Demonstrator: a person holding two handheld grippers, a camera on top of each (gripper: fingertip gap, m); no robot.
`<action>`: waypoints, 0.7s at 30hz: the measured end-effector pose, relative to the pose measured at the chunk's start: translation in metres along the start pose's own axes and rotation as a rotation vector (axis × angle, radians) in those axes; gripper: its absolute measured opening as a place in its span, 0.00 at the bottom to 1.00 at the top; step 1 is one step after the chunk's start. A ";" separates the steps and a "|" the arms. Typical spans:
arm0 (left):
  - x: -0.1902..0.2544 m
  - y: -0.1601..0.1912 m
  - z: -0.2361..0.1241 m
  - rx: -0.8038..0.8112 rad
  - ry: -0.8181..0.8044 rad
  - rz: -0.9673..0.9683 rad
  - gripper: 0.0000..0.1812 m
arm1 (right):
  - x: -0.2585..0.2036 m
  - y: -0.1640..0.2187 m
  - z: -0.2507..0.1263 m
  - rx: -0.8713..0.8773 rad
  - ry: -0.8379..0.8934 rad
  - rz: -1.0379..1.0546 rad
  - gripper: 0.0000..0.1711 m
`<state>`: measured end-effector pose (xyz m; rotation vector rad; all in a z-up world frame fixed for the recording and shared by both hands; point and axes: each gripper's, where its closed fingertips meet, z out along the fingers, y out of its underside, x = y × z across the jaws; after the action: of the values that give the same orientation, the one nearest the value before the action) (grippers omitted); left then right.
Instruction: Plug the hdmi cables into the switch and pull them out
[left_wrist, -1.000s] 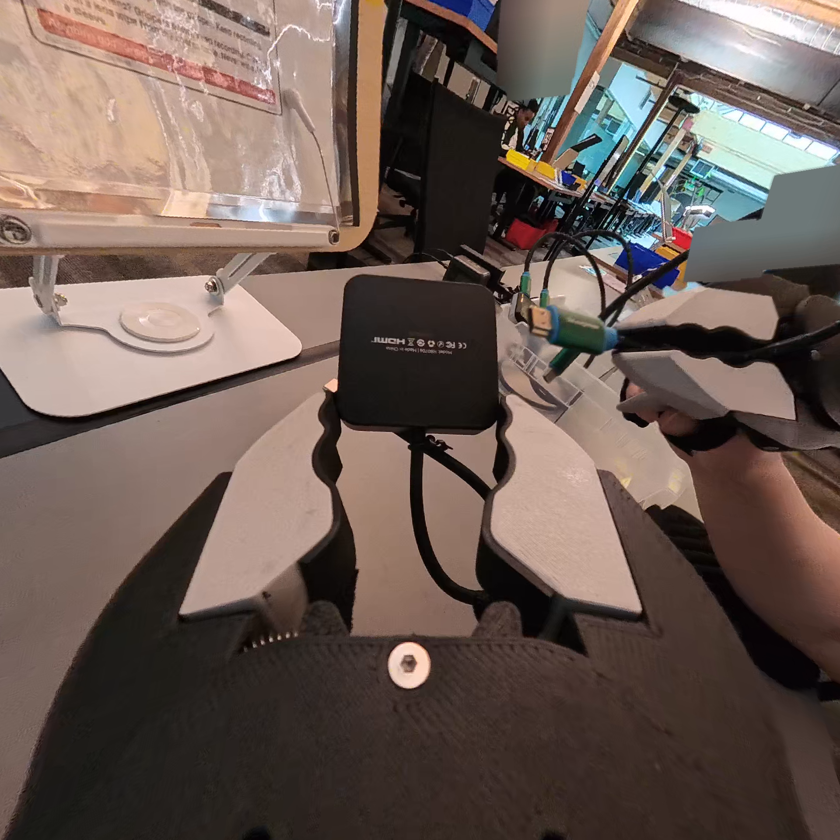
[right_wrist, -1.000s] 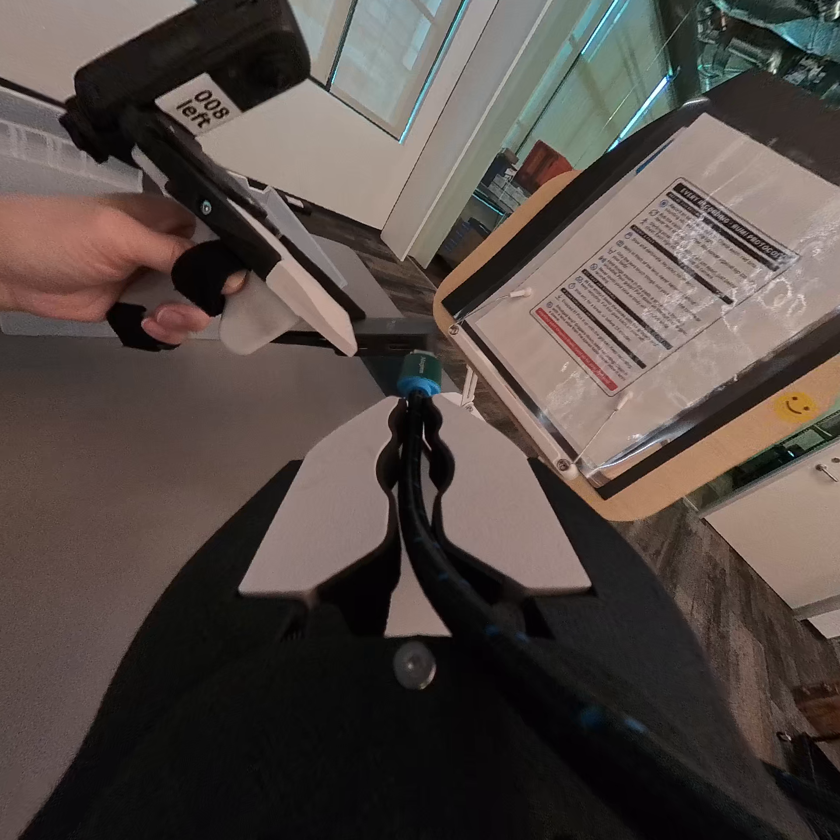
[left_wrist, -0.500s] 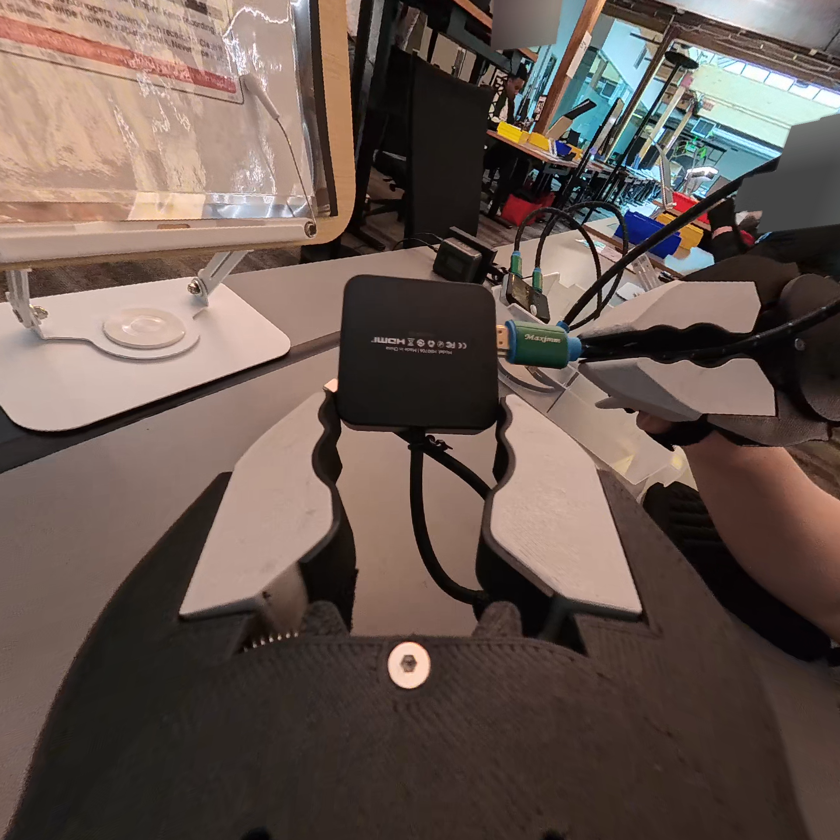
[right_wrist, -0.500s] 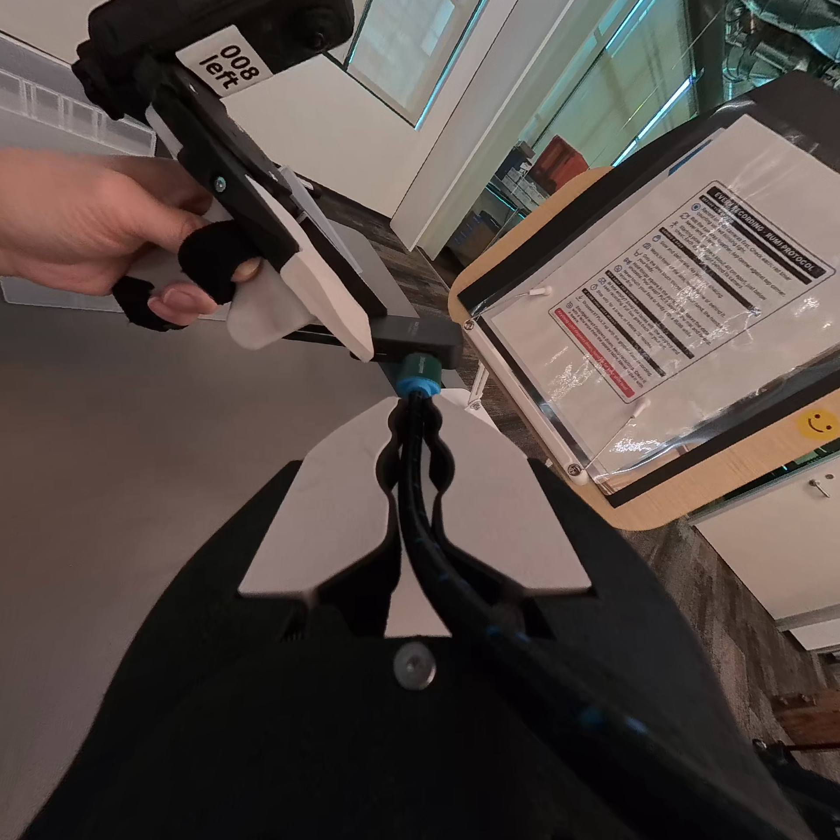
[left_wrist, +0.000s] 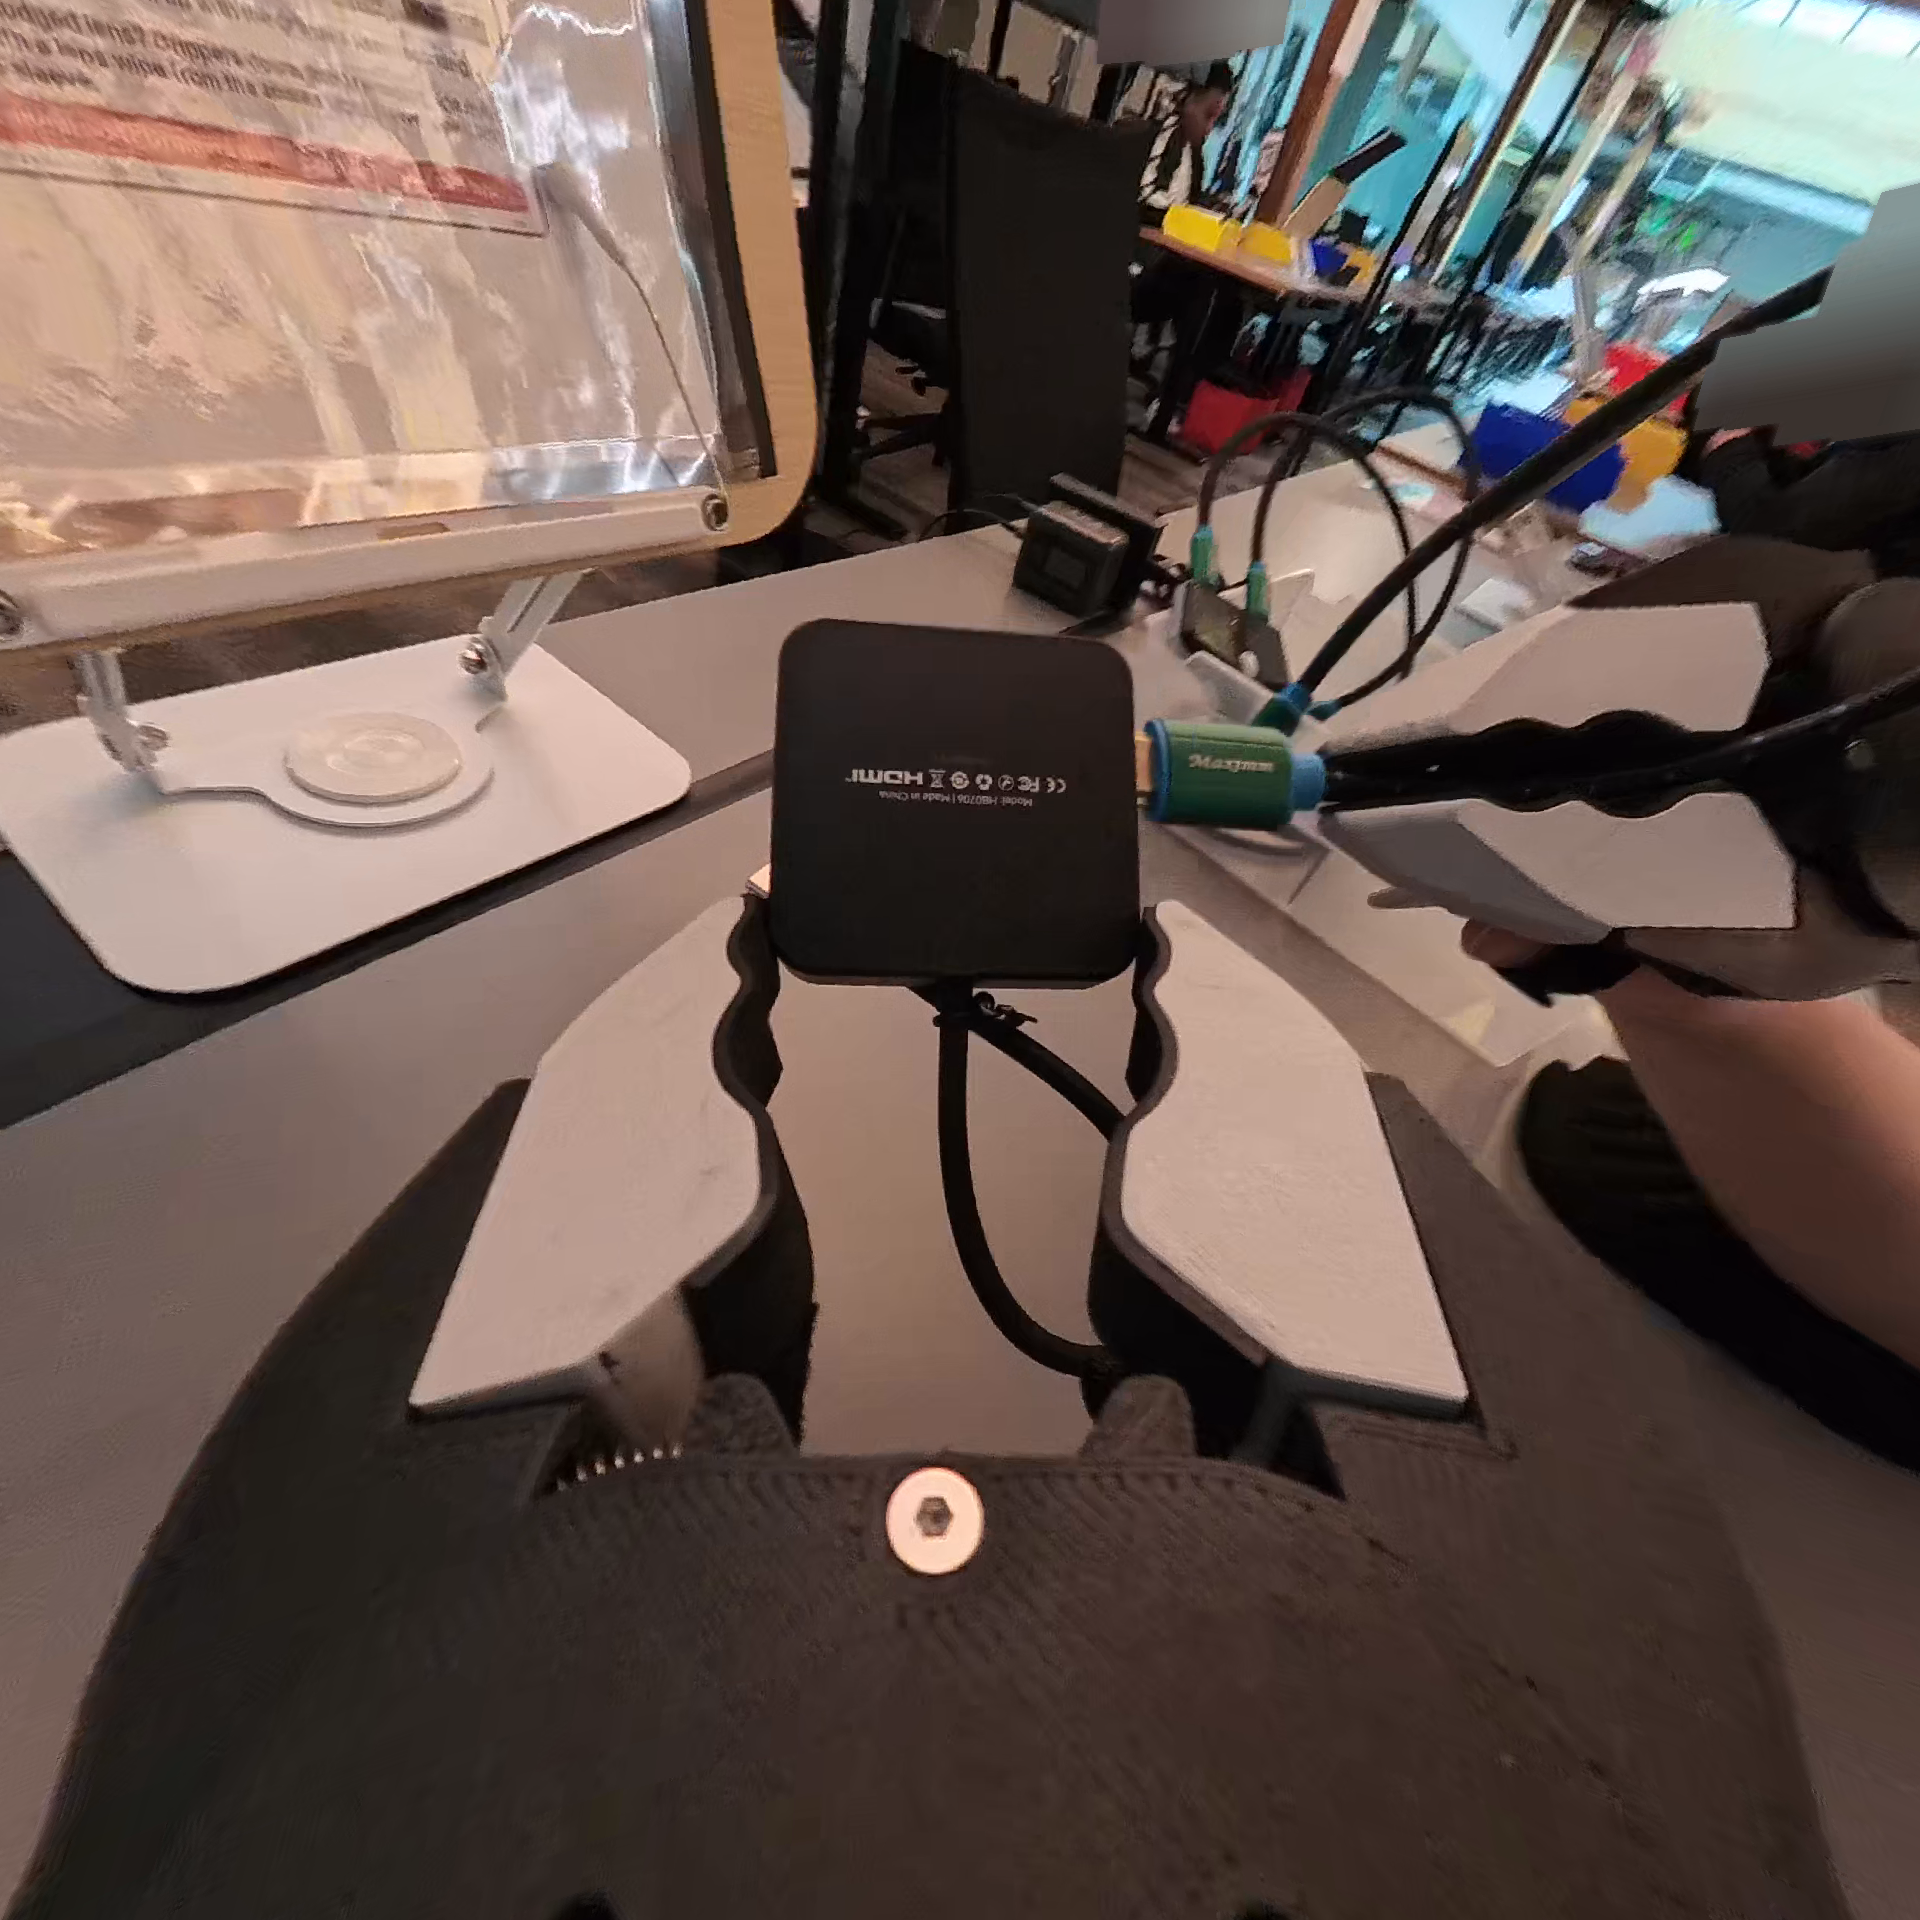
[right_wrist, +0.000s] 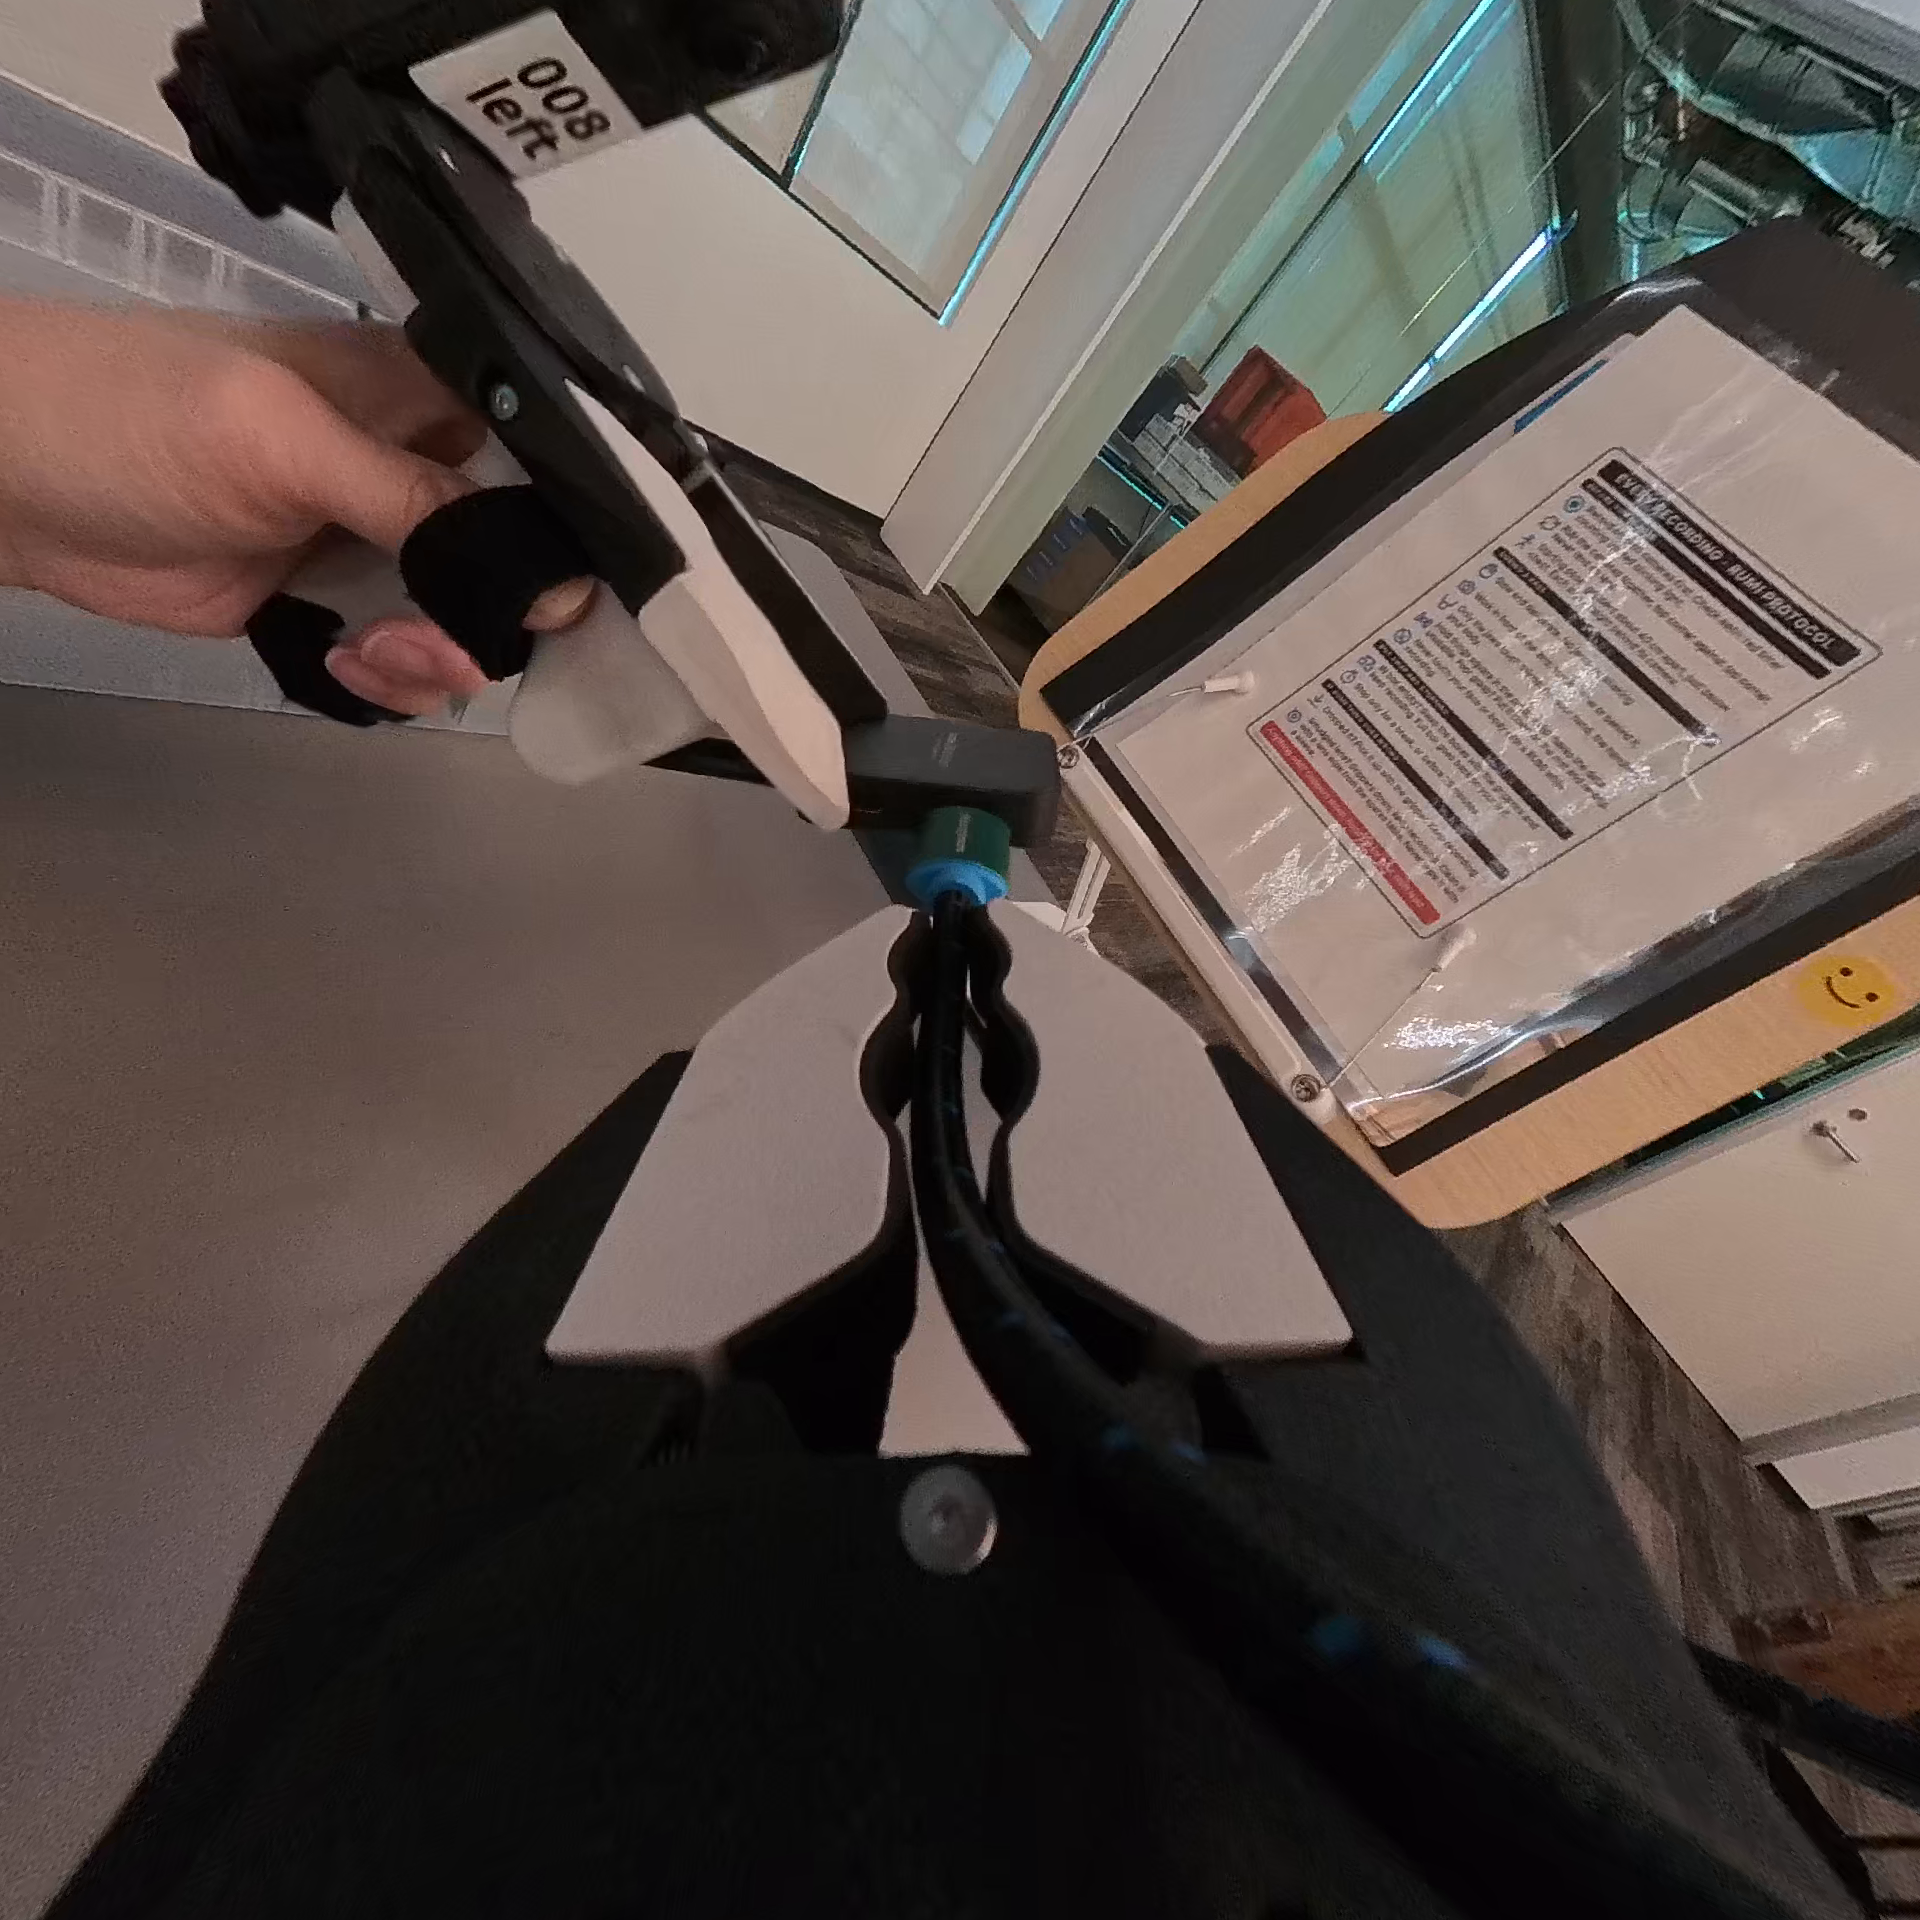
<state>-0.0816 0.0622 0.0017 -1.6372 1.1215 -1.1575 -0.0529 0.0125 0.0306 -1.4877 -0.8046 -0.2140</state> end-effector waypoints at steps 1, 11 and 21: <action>0.000 0.000 0.000 -0.004 -0.019 0.019 0.37 | 0.000 0.001 0.000 0.003 0.006 -0.001 0.04; 0.005 -0.005 -0.006 -0.010 -0.048 0.111 0.37 | -0.001 -0.006 -0.003 0.070 0.014 0.032 0.04; 0.010 -0.005 -0.009 -0.057 -0.113 0.229 0.33 | 0.007 -0.007 -0.007 0.098 0.059 0.043 0.04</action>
<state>-0.0875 0.0524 0.0110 -1.5500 1.2426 -0.8828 -0.0497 0.0075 0.0410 -1.3991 -0.7252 -0.1831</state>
